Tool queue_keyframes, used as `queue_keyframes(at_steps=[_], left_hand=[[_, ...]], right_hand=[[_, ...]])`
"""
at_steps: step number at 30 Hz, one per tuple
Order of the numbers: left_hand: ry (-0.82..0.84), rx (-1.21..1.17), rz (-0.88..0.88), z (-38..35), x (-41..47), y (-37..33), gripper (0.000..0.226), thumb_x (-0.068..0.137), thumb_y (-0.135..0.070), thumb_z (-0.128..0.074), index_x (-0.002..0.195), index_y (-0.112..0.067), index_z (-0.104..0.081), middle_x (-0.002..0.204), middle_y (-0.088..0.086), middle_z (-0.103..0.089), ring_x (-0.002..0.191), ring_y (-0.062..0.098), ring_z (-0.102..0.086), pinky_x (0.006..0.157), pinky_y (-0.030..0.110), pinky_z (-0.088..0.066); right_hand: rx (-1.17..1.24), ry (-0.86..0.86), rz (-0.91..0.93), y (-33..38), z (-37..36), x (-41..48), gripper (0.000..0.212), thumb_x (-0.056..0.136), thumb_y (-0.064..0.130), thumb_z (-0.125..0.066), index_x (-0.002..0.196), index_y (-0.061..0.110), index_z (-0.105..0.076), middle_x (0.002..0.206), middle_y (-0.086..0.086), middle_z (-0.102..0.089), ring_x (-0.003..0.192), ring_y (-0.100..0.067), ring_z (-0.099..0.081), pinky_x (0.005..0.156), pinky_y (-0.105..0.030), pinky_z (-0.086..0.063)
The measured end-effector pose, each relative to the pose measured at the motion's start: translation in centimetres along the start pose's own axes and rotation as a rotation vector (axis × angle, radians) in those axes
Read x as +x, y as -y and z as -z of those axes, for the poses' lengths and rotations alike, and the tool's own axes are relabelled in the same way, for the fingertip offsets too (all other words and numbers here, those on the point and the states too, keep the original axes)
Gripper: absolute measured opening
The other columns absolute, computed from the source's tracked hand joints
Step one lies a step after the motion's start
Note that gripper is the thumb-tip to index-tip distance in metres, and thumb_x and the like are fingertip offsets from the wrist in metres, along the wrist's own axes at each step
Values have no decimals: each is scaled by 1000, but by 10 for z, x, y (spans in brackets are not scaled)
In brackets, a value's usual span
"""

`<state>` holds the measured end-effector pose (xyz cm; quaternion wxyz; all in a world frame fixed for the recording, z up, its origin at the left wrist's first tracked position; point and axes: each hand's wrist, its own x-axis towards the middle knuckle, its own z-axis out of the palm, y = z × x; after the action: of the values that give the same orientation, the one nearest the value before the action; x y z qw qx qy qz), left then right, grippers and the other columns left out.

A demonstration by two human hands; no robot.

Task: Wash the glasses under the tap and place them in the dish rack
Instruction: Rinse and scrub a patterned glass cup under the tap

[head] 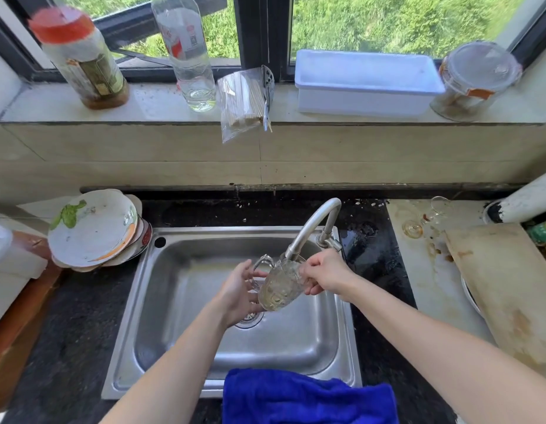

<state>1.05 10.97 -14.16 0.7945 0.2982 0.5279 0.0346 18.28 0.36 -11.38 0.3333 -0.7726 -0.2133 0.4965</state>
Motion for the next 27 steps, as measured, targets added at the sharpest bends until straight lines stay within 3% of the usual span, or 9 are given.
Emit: queue_keyframes(at_steps=[4,8,10,12,15,18,21,24,27], left_hand=[[-128,176,-248,-13,-6,-19,22,76,-33,-57,74,-12,-59,79,7,-55,74,24,-45,68,35,-37],[-202,589,-603,-27,-23,-23,13,88,-13,-58,76,-7,-57,99,5,-58,85,14,-52,70,18,-41],[-216,783,-767,-27,-31,-23,24,87,-10,-60,67,-17,-49,107,6,-56,98,14,-52,79,21,-36],[-189,904,-876,-22,-32,-23,25,85,-14,-62,66,-20,-47,109,5,-55,103,15,-51,82,19,-33],[-172,1008,-947,-13,-35,-20,17,84,-21,-62,73,-16,-50,119,5,-52,113,16,-47,91,20,-32],[-133,1151,-1024,-7,-43,-14,16,75,-27,-60,81,-15,-51,129,5,-47,123,16,-38,101,21,-28],[-138,1261,-1065,-3,-44,-14,18,72,-20,-61,85,-11,-53,134,9,-46,129,22,-35,106,23,-23],[-188,1186,-987,3,-39,-18,12,70,-14,-54,81,-8,-56,128,9,-51,122,19,-44,99,20,-28],[-222,882,-745,10,-31,-24,21,74,-5,-46,80,-10,-65,124,6,-54,115,15,-49,97,26,-36]], right_hand=[[115,-8,58,-15,-9,2,8,89,-1,-63,91,7,-66,75,-9,-65,59,-20,-62,57,-35,-57],[221,21,5,-14,-22,8,21,89,-10,-55,104,3,-63,74,-9,-64,52,-15,-60,49,-27,-51],[201,28,24,-10,-24,12,19,88,-7,-60,84,9,-69,63,1,-64,54,-11,-56,48,-23,-44],[225,25,31,-7,-25,16,18,86,-1,-66,78,14,-72,63,6,-66,61,-9,-56,54,-22,-43],[384,40,2,-6,-29,22,7,83,6,-72,82,12,-76,79,-6,-72,73,-16,-57,63,-27,-45],[621,99,-55,-5,-34,24,16,85,-1,-67,93,10,-73,101,-21,-70,86,-27,-61,77,-43,-51],[811,200,-86,-3,-41,23,27,82,-9,-65,107,2,-66,98,-15,-71,87,-21,-69,79,-36,-55],[739,165,-61,0,-44,23,26,79,-6,-70,103,3,-69,92,-9,-72,89,-22,-67,93,-45,-53],[367,-4,131,10,-36,23,20,80,-1,-72,96,10,-74,93,0,-72,96,-21,-66,89,-38,-54]])
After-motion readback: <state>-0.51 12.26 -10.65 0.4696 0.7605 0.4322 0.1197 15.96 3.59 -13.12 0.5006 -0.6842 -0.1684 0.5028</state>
